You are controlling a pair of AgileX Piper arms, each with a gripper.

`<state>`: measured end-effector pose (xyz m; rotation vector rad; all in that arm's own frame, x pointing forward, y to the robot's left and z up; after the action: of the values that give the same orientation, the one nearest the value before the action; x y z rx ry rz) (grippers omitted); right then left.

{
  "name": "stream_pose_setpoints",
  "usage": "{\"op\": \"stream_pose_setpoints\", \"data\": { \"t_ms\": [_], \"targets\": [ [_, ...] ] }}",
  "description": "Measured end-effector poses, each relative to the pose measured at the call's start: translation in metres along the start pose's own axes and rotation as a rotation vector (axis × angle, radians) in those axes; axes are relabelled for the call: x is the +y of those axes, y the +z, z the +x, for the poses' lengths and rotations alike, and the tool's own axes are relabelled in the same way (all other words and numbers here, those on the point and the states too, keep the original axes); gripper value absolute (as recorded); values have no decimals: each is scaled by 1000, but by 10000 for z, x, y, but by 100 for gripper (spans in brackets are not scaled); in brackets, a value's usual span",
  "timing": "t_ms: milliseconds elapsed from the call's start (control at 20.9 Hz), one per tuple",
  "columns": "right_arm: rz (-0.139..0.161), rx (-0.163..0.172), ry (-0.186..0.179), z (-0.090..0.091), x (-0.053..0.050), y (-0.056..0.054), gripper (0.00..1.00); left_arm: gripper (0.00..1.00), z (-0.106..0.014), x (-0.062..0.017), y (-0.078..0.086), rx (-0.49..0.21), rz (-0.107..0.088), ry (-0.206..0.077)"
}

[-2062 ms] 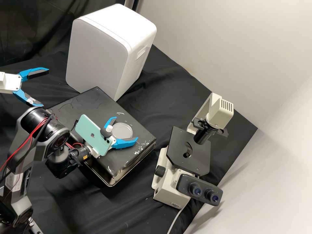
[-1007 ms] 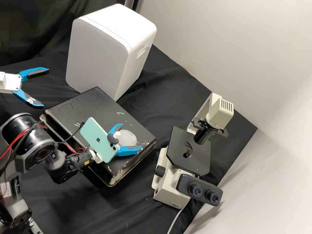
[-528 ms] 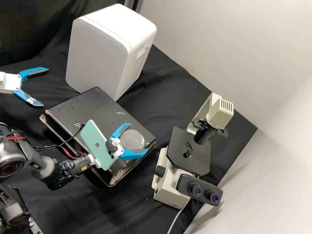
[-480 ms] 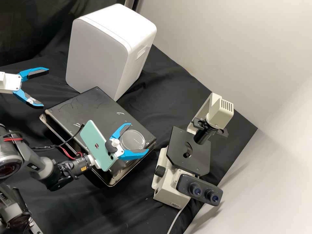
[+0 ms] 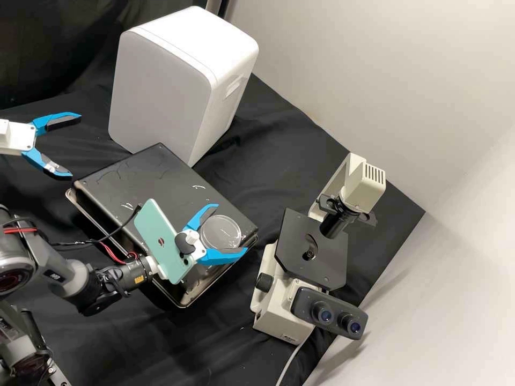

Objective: Place the petri dish on the microscope

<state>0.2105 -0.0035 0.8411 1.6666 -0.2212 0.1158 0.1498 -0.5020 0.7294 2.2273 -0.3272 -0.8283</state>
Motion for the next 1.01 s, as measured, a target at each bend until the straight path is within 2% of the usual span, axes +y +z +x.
{"op": "stream_pose_setpoints", "data": {
  "t_ms": [336,576,671,815,911,1007],
  "targets": [
    [-13,-11,74,256,152,40,0,100,5,5,-3,3,-1,2],
    [-39,-11,116,488,214,49,0,100,11,-11,-10,8,-5,-5],
    [-56,-11,118,593,210,65,0,100,11,-11,-10,8,-5,-5],
    [-49,-16,118,723,175,74,0,100,12,-11,-6,7,-6,-5],
    [-68,-23,104,828,136,85,0,100,12,-11,-6,7,-6,-5],
    [-78,-54,82,913,81,123,0,100,12,-11,-8,9,-7,-5]
  ]
}}
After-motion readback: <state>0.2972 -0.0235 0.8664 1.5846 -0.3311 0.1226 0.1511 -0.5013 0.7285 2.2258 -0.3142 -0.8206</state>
